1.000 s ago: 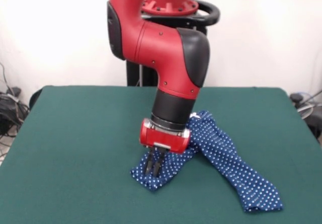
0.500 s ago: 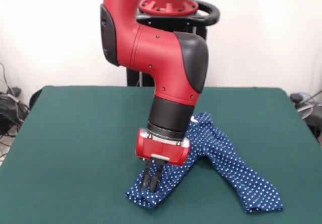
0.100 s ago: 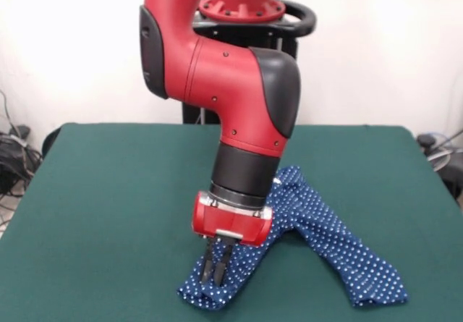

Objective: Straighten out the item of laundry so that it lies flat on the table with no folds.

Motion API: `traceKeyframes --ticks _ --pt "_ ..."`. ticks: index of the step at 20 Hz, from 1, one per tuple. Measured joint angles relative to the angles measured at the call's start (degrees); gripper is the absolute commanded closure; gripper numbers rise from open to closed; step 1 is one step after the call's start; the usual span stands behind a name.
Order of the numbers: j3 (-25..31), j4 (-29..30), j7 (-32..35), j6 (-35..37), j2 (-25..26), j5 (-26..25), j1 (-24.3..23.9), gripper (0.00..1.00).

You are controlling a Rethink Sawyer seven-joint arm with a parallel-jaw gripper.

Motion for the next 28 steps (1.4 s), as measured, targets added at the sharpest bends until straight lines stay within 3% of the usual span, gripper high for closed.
traceKeyframes --ticks 1,8,12,19,28 --pt "0.0 -0.5 0.0 0.5 0.1 0.0 0.0 0.0" --pt "0.5 -0.6 0.0 4.6 -0.5 0.0 -0.4 0.0" --pt "2.6 -0.2 0.0 16.3 -3.6 0.0 -1.8 0.0" --pt "6.7 0.9 0.0 30.1 -8.5 0.0 -4.5 0.0" --pt "13.6 6.2 0.0 32.2 -12.2 -0.1 -7.7 0.0"
